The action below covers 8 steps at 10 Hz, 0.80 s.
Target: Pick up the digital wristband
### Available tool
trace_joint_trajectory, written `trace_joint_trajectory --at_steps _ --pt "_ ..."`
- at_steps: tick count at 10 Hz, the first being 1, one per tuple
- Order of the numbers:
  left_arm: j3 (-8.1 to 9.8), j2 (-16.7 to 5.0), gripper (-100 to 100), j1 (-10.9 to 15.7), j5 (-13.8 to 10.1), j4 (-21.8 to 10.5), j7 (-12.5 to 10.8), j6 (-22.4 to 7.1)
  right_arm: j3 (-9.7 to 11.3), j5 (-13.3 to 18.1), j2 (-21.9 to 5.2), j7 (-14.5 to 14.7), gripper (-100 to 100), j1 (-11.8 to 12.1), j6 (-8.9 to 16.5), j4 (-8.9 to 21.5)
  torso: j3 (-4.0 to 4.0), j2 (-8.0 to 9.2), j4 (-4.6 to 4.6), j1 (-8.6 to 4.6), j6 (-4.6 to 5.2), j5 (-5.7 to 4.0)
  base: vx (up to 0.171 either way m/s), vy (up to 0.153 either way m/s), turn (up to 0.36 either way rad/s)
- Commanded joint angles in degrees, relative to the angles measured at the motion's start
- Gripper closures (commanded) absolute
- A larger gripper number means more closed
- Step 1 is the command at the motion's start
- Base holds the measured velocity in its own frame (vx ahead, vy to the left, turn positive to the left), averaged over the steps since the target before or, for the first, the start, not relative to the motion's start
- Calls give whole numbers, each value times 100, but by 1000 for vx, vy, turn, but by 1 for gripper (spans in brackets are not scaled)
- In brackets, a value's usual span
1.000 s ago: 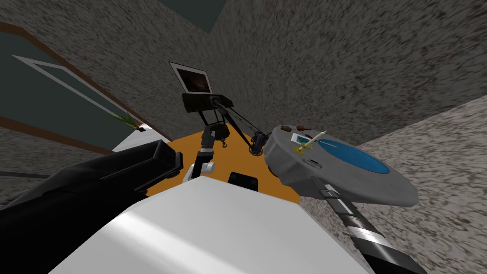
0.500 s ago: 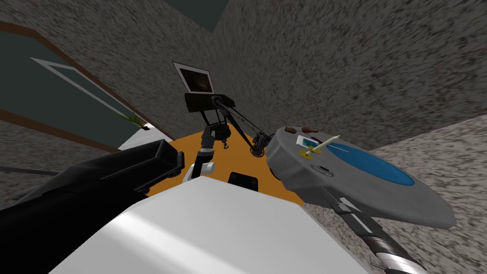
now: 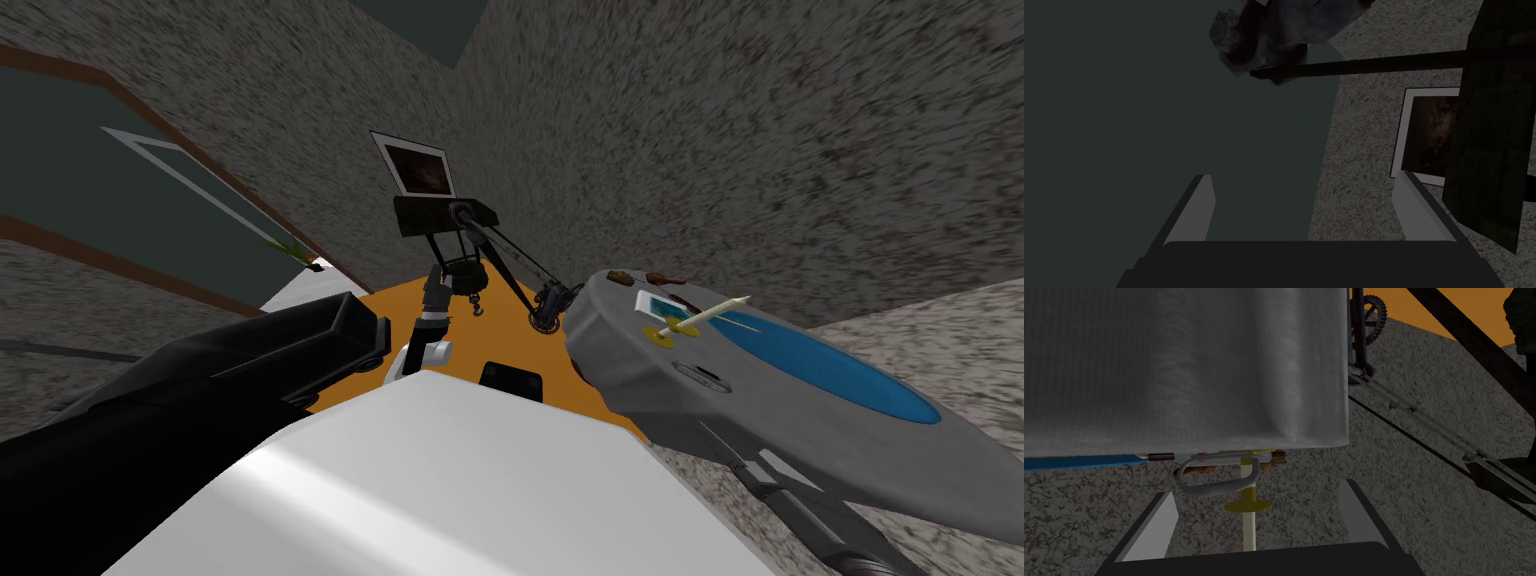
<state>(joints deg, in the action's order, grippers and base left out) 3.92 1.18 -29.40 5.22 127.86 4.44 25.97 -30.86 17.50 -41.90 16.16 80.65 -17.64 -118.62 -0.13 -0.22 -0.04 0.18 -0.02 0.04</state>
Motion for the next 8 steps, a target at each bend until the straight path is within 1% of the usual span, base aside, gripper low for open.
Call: trace_joint_trajectory --at_steps 1,2,3,4,5,6,7,8 --pt "0 0 0 0 0 0 0 0 -114 35 -111 47 -100 257 3 40 0 0 0 0 0 0 55 38 40" --pt "0 0 0 0 0 0 0 0 -278 127 -341 143 -100 430 25 174 1 2 0 0 1 1 60 33 68" --pt "0 0 0 0 0 0 0 0 -278 127 -341 143 -100 555 25 174 0 1 0 -3 0 0 48 23 39" --pt "0 0 0 0 0 0 0 0 -441 218 -572 238 -100 738 48 314 2 4 1 -5 1 -1 58 32 69" --pt "0 0 0 0 0 0 0 0 -441 218 -572 238 -100 850 48 314 1 1 0 -4 0 -1 55 31 42" --pt "0 0 0 0 0 0 0 0 -602 308 -803 333 -100 1046 71 457 2 3 1 -3 2 -1 60 49 67" --pt "0 0 0 0 0 0 0 0 -602 308 -803 333 -100 1140 71 457 0 1 0 2 0 1 50 37 35" --pt "0 0 0 0 0 0 0 0 -761 397 -1032 426 -100 1344 95 603 2 4 1 0 1 0 62 40 71"
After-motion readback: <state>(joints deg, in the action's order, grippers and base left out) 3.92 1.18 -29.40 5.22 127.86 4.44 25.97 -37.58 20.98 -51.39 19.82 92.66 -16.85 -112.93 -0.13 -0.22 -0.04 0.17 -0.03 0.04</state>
